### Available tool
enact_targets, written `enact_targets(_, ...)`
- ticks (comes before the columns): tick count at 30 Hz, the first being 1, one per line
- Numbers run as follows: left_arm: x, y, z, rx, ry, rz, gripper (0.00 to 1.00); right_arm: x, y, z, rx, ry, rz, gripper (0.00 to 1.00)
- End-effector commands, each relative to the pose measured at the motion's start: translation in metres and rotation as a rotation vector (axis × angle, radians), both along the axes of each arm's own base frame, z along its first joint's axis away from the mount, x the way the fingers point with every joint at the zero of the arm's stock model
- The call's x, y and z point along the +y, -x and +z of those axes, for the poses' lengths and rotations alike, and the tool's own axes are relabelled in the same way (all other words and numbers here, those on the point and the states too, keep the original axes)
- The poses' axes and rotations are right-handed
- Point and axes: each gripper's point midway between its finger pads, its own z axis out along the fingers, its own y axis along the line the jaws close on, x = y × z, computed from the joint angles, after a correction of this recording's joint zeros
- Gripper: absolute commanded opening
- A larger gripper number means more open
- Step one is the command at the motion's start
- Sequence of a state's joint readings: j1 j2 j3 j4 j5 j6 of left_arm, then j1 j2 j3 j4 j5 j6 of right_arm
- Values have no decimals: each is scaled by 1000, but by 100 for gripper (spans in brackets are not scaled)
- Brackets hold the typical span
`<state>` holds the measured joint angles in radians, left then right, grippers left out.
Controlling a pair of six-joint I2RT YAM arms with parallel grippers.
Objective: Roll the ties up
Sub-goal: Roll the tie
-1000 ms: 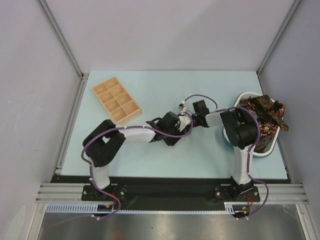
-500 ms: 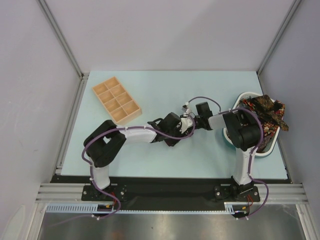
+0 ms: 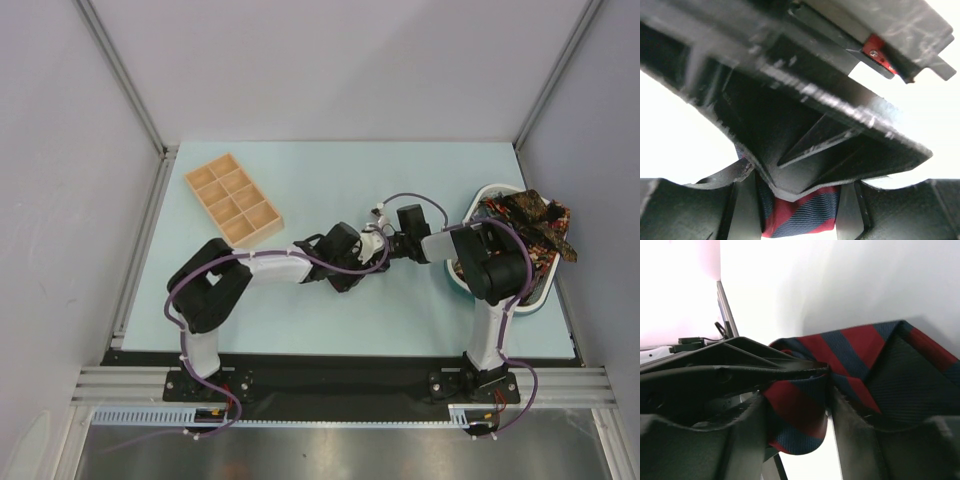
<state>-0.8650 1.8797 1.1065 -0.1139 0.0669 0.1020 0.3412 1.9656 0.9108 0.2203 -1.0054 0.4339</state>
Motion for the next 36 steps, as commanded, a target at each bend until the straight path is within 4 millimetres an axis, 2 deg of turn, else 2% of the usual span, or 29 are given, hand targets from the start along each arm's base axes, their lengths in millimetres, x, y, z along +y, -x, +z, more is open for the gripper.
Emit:
enact_targets(1, 52, -4, -25, 96, -119, 169, 37, -9, -9, -4, -60, 42, -37, 51)
enact_targets(3, 55, -5, -24, 87, -124, 182, 38, -7, -6, -8, -42, 42, -23, 48)
enact_targets(6, 56, -7, -20, 74, -119, 189, 40, 2, 1, -16, -11, 51, 19, 36)
enact_targets(7, 55, -8, -16, 69, -110, 191, 41, 4, 3, -18, -11, 58, 32, 30)
enact_targets(8, 56, -8, -16, 63, -110, 197, 50, 5, 2, -18, -7, 62, 38, 28)
enact_targets(10, 54, -10, -13, 54, -98, 196, 59, 8, 6, -22, 2, 66, 52, 25)
enact_targets(11, 52, -9, -12, 59, -90, 190, 70, 9, 7, -23, 6, 67, 53, 24)
enact_targets(12, 51, -9, -11, 59, -86, 190, 76, 9, 9, -24, 10, 68, 55, 24)
enact_targets(15, 51, -14, -14, 49, -100, 197, 79, 13, 14, -28, 17, 73, 72, 22)
enact_targets(18, 49, -14, -17, 59, -104, 189, 73, 12, 15, -31, 25, 80, 73, 21)
enact_targets(21, 50, -15, -19, 57, -113, 186, 55, 12, 14, -32, 23, 80, 70, 22)
enact_targets(22, 50, -14, -19, 60, -115, 183, 46, 12, 14, -31, 23, 79, 69, 30)
enact_targets(23, 50, -14, -19, 62, -113, 184, 44, 12, 12, -29, 18, 75, 66, 34)
enact_targets(27, 56, -10, -22, 70, -132, 191, 38, 4, 3, -18, -18, 65, 15, 45)
enact_targets(36, 58, -6, -28, 91, -147, 190, 35, -15, -13, 2, -63, 15, -102, 52)
